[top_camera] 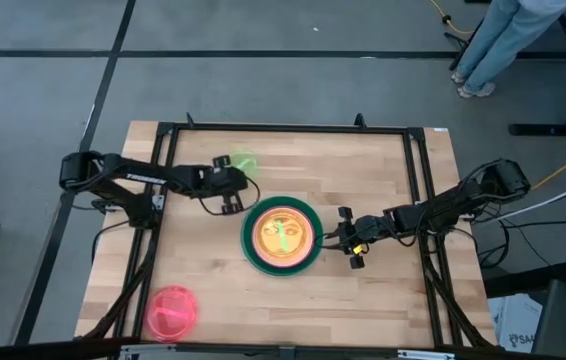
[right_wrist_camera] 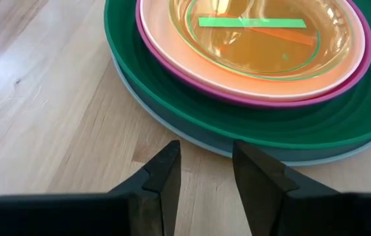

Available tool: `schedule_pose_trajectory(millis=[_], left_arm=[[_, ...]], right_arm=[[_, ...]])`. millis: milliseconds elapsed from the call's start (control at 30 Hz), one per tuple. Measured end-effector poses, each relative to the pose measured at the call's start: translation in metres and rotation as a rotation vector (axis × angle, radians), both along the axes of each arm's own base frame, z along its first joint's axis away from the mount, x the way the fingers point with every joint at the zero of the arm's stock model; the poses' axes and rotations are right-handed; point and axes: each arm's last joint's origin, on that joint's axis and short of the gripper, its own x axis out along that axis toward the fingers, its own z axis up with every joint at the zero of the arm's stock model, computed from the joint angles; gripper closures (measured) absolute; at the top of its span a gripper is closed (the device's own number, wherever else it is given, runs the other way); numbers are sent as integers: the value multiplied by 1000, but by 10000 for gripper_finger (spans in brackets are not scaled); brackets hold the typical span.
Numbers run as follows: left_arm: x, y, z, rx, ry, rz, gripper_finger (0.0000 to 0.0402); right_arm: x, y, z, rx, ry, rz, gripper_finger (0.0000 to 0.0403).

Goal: Stack plastic plates
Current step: Stack the light green plate on top of the light green plate

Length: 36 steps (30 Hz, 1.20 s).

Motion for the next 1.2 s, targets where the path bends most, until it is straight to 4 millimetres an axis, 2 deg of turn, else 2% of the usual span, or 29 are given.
schedule_pose_trajectory(millis=[267, 467, 700, 867, 1200], left_arm=[[32, -46, 39, -10, -153, -180, 400], [43, -79, 47, -64, -281, -275, 399], [56, -124, 39, -122, -356, -421, 399], [66, -148, 34, -112, -337, -468, 399], [76, -158, 3, -154, -256, -453, 399]], right_arm=[[0, 0, 0, 3, 1, -2, 272], [0, 0, 0, 3, 0, -5, 272], [0, -1, 0, -7, -4, -23, 272], [0, -1, 0, -8, -4, -23, 272], [0, -1, 0, -7, -7, -23, 272]])
